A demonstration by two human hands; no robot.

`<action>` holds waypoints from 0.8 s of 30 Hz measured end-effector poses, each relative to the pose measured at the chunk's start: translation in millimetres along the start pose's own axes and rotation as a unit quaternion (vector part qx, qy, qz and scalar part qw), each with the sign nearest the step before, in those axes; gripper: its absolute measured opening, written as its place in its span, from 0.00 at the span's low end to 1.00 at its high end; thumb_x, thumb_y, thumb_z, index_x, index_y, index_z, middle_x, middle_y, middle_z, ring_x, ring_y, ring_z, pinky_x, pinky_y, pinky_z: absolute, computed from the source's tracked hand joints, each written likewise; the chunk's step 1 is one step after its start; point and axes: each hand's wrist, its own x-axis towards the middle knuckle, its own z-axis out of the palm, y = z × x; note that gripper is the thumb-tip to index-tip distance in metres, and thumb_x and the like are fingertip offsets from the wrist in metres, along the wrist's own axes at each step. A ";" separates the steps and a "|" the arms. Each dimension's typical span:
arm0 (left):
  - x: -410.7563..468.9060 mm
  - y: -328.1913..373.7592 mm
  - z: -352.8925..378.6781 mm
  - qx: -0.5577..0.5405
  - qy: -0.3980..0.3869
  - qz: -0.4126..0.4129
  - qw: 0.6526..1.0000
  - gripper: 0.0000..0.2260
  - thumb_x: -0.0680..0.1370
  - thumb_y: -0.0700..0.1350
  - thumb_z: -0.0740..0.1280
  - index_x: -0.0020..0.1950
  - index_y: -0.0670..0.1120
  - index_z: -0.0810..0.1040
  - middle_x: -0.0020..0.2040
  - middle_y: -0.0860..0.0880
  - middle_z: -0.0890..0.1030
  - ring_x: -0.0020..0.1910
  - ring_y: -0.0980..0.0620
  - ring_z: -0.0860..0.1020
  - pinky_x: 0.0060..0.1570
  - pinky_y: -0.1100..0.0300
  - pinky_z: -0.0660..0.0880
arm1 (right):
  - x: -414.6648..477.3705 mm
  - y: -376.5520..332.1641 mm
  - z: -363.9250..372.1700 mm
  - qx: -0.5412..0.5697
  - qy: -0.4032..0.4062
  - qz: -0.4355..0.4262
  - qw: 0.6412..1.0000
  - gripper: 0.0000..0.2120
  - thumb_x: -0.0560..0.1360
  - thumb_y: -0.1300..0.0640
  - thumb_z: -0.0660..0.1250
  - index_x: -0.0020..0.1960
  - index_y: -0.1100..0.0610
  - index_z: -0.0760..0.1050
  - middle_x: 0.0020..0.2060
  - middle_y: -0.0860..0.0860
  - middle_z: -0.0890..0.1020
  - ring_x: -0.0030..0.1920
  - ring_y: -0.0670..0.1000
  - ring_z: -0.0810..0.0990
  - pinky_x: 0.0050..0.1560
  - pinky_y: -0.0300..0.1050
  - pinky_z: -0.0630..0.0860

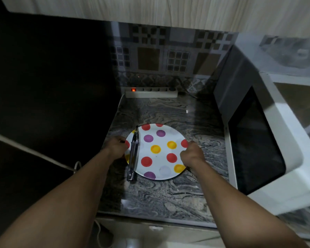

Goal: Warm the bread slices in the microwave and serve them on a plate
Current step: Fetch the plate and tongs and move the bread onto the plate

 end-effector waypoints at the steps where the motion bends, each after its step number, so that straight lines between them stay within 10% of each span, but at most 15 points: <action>1: -4.1 2.3 -0.4 -0.016 -0.007 -0.006 1.000 0.12 0.76 0.31 0.66 0.37 0.46 0.76 0.45 0.38 0.79 0.47 0.40 0.79 0.52 0.39 0.79 | -2.2 0.4 -2.0 0.014 -0.001 -0.001 1.000 0.18 0.74 0.63 0.64 0.64 0.61 0.72 0.61 0.61 0.79 0.61 0.63 0.78 0.56 0.50 0.77; 24: -195.7 40.9 -71.5 -0.050 -0.003 0.010 0.999 0.15 0.76 0.28 0.59 0.53 0.39 0.82 0.47 0.39 0.82 0.41 0.45 0.80 0.31 0.58 0.82 | -148.7 6.2 -81.3 0.156 -0.051 -0.082 0.983 0.16 0.65 0.64 0.60 0.48 0.53 0.80 0.48 0.55 0.84 0.50 0.60 0.83 0.51 0.54 0.82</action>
